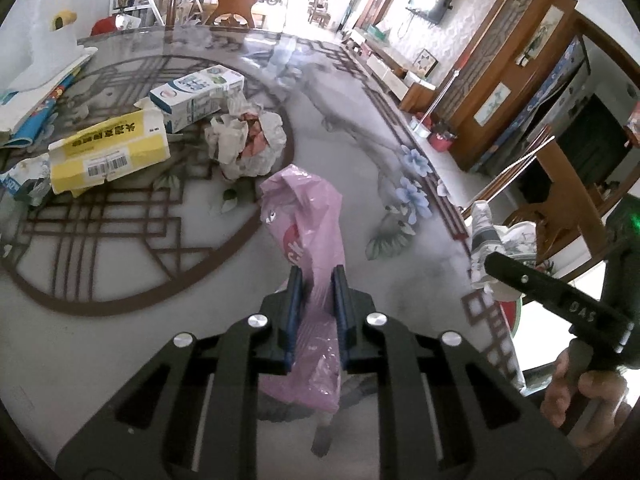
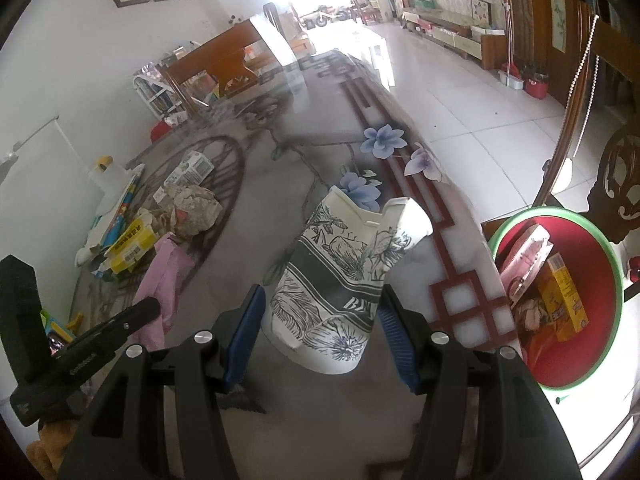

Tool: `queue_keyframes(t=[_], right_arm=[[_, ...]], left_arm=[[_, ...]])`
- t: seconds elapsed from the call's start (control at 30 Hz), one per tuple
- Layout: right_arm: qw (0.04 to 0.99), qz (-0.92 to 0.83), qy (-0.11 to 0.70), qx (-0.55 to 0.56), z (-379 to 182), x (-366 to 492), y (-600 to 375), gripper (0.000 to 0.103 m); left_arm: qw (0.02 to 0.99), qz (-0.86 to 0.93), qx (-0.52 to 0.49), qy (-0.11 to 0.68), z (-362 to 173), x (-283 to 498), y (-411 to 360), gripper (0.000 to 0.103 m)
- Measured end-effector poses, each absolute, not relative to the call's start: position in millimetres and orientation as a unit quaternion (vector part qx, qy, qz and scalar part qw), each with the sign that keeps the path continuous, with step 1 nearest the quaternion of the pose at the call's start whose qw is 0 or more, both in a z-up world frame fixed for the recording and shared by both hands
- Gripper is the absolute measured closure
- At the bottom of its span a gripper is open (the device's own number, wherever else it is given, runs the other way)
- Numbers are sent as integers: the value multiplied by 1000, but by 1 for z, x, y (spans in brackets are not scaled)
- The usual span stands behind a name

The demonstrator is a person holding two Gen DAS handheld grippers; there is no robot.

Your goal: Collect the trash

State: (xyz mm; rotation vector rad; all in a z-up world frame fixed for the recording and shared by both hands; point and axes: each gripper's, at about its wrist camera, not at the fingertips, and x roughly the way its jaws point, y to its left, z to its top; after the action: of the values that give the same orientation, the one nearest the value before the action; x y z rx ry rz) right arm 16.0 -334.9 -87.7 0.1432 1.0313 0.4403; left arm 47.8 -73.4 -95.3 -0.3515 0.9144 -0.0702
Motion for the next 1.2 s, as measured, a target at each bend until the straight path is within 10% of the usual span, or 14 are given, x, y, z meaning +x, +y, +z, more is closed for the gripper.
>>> queue_keyframes(t=[1.2], right_arm=[[843, 207, 492, 62, -92, 17, -331, 46]], left_arm=[[890, -35, -157, 426, -88, 43, -81, 88]])
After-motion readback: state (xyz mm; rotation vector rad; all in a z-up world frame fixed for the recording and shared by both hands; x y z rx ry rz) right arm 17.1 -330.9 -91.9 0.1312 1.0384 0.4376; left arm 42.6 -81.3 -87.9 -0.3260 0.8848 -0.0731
